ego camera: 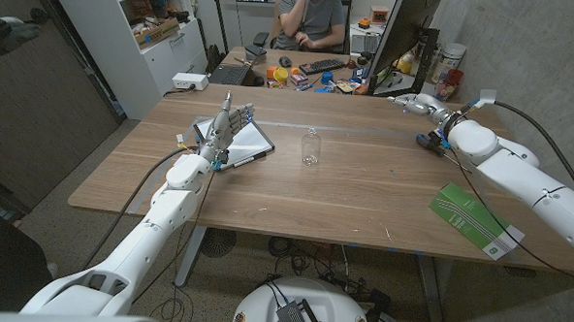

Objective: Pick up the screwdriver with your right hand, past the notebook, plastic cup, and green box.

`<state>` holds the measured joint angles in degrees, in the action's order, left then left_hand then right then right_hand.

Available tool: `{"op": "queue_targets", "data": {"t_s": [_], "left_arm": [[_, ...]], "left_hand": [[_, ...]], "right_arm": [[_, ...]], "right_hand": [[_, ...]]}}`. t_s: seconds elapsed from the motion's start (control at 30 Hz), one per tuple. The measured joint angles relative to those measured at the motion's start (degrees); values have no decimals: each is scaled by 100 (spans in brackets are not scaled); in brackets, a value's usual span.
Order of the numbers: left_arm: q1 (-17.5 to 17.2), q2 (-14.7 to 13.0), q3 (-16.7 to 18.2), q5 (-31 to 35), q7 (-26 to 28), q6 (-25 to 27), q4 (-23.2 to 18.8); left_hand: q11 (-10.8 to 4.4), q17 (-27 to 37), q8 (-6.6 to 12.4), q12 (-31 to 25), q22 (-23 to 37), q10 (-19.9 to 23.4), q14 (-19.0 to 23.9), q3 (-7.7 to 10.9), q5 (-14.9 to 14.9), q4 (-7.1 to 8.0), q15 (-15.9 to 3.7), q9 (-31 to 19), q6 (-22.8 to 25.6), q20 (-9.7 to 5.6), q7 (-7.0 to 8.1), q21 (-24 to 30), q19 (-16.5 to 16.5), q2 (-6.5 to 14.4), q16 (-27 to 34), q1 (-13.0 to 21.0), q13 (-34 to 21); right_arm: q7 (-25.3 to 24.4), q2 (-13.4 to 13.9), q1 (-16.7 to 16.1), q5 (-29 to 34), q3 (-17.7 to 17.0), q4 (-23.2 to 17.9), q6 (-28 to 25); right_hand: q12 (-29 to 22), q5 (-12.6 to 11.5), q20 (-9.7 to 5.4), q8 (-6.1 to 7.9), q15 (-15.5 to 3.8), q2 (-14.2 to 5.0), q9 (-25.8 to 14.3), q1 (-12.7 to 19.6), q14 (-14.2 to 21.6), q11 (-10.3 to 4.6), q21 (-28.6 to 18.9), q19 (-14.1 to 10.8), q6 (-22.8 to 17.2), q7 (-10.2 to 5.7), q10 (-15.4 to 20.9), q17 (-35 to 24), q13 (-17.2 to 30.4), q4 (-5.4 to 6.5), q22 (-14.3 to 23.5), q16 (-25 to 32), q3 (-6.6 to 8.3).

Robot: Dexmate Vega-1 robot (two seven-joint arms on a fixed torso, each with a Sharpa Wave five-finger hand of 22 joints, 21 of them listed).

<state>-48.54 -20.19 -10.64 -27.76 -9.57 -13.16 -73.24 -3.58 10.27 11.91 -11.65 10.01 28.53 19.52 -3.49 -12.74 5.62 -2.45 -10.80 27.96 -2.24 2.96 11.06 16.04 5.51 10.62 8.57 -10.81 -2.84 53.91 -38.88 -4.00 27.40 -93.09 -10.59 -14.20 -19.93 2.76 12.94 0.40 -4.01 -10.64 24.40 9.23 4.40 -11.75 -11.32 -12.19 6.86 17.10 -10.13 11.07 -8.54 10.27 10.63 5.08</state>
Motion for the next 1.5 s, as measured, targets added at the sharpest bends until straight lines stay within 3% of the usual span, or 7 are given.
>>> {"op": "queue_targets", "data": {"t_s": [0.27, 0.57, 0.67, 0.83, 1.23, 1.5], "left_arm": [[-1, 37, 76, 78, -53, 35, -66], [-40, 48, 141, 145, -90, 43, -159], [-54, 54, 162, 159, -100, 44, -202], [-60, 62, 183, 191, -122, 44, -252], [-59, 91, 206, 252, -169, 56, -340], [-56, 103, 222, 294, -191, 72, -407]], "left_hand": [[0, 0, 0, 0, 0, 0, 0, 0, 0, 0, 0, 0, 30, 0, -30, 0, 0, 0, 0, 0, 0], [0, 0, 0, 0, -1, -1, 0, 0, 0, 0, 0, 0, 30, 0, -30, 0, 0, 0, 0, 0, 1], [0, -1, 0, 0, -1, -1, 0, 0, 0, 0, 0, 1, 30, 0, -30, 0, 0, 0, 0, 0, 1], [1, -1, 0, 0, -1, -1, 0, 0, 0, -1, 0, 1, 30, 0, -30, 0, 0, 0, 0, 0, 1], [1, -1, 0, 0, -1, -1, 0, 0, 0, -1, 0, 1, 8, 0, -52, 0, -1, 0, 0, 0, 1], [1, -1, 0, 0, -1, -1, 0, 0, 0, -1, 0, 1, 29, 0, -72, 0, 0, 0, 0, 0, 1]], "right_arm": [[6, 255, 271, 1038, 375, -265, -997], [279, 324, 614, 1908, 852, -265, -1589], [417, 309, 714, 2169, 1012, -188, -1773], [596, 221, 865, 2438, 1247, -16, -1921], [1267, 109, 1181, 2885, 1687, 345, -2269], [1550, 68, 1298, 3020, 1831, 558, -2436]], "right_hand": [[-21, -44, -32, 0, 0, 6, -17, 68, 0, -31, 0, -32, -32, -32, 31, 0, 0, -5, 0, 0, -6], [-21, -88, -32, -1, -2, 25, -17, 150, 1, -31, 0, -31, -31, -32, 31, 0, -1, -47, -1, 0, 0], [-57, -148, -32, -1, -71, 121, -17, 245, 71, -104, 0, -31, -52, -11, 148, -1, -1, -66, -1, 0, 19], [-66, -195, -34, -1, -71, 141, -17, 338, 71, -163, 0, -33, -113, -11, 246, -1, -1, -83, -1, 0, 2], [-107, -250, -72, -1, -148, 220, -16, 417, 119, -146, 0, -71, -184, 61, 289, 28, -1, -82, -15, 0, 3], [-111, -283, -113, 21, -156, 224, -16, 469, 111, -133, 0, -112, -288, 20, 338, 27, -2, -82, -15, 0, 3]]}}
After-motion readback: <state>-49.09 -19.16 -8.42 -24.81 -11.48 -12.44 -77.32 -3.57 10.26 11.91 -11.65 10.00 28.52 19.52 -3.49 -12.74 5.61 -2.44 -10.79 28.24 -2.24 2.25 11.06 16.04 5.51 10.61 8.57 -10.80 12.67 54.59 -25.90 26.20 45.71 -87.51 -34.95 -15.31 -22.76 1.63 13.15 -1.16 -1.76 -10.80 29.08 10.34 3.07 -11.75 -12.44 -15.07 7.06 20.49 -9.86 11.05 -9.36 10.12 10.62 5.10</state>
